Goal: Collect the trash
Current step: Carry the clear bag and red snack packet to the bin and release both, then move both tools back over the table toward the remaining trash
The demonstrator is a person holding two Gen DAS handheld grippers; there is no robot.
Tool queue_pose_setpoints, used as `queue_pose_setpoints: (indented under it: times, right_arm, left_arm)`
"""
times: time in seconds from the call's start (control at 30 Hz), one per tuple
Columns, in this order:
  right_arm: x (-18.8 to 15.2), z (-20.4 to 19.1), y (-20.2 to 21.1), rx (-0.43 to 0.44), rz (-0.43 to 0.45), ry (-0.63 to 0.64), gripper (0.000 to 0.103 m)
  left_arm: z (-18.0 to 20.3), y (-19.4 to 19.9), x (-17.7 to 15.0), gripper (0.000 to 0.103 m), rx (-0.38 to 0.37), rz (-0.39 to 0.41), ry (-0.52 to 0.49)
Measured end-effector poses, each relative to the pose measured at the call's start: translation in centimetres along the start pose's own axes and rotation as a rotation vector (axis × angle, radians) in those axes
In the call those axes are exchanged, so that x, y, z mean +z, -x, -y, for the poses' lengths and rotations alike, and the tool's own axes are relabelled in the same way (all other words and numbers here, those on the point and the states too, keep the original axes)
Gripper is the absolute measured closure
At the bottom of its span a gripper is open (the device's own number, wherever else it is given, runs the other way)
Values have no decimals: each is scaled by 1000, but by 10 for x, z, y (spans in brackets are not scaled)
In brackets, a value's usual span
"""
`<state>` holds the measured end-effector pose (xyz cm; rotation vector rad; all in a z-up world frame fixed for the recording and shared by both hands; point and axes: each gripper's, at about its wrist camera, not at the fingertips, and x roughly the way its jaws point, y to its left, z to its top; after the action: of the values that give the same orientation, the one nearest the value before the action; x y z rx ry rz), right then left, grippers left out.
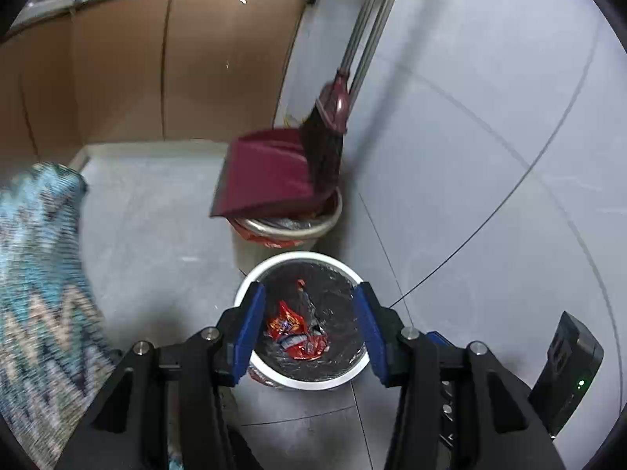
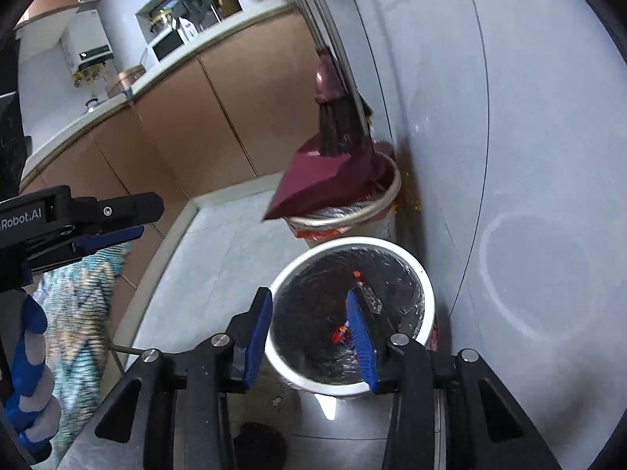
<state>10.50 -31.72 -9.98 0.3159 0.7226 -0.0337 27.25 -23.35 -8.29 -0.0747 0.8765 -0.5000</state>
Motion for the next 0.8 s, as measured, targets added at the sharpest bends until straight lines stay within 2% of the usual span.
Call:
queue_pose_setpoints:
  times: [0.23, 0.43, 0.63, 0.7, 0.8]
  right_arm:
    - [-1, -48, 64, 36, 92, 50, 55]
    - [-5, -96, 131, 69, 198, 121, 44]
    - [-8, -144, 185, 122, 274, 200, 40]
    - [-9, -157, 197, 138, 290, 226, 37]
    - [-11, -177, 214, 169, 311, 266, 35]
  left_arm:
    - [-3, 98, -20, 57, 21, 195, 15]
    - [-6, 176, -46, 57, 43, 250, -56]
    - [-23, 249, -75, 56, 93, 325, -52]
    - [-29, 270, -83, 51, 113, 348, -46]
    - [-40, 301, -96, 50, 150, 382, -40]
